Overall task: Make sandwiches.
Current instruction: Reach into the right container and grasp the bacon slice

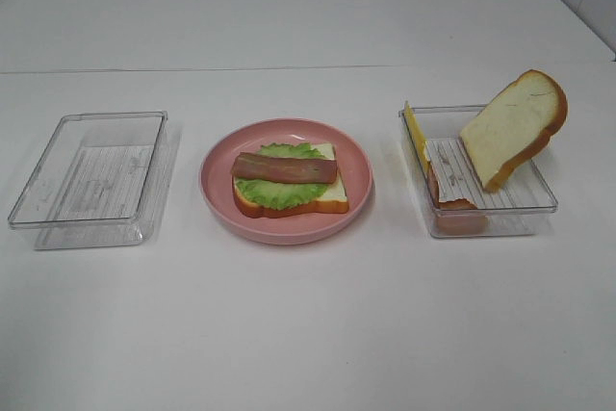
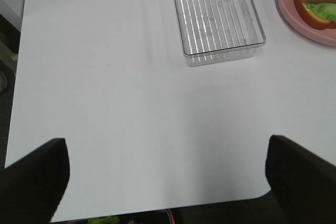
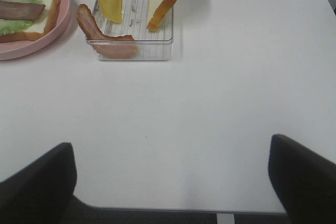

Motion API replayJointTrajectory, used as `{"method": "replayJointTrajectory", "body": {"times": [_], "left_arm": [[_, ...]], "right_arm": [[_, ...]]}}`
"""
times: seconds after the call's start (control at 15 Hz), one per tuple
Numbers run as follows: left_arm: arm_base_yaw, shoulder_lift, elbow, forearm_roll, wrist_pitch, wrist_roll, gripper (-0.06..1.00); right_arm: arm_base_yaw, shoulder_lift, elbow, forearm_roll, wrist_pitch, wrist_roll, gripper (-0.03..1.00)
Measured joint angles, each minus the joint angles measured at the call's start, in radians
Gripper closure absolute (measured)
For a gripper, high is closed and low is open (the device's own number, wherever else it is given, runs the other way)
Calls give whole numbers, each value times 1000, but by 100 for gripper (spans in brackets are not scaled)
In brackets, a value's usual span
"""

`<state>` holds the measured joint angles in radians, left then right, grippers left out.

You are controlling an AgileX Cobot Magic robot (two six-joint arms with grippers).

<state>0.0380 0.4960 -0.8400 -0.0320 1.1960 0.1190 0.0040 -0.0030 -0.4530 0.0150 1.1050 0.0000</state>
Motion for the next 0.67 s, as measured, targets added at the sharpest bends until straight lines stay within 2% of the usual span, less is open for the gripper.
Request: {"method": "replayJointTrajectory", "body": {"times": [0.13, 0.33, 0.53, 0.6, 0.67], "left_arm": [[0, -247, 121, 9, 3, 0, 1], [0, -465, 208, 10, 4, 0, 1], [0, -501, 262, -4, 0, 0, 1], [0, -501, 281, -23, -21, 0, 1], [0, -502, 312, -35, -100, 2, 1]], "right_arm": [[0, 0, 0, 0, 0, 0, 1], [0, 0, 0, 0, 0, 0, 1], [0, 0, 0, 0, 0, 0, 1], [0, 0, 0, 0, 0, 0, 1], [0, 0, 0, 0, 0, 0, 1]]}}
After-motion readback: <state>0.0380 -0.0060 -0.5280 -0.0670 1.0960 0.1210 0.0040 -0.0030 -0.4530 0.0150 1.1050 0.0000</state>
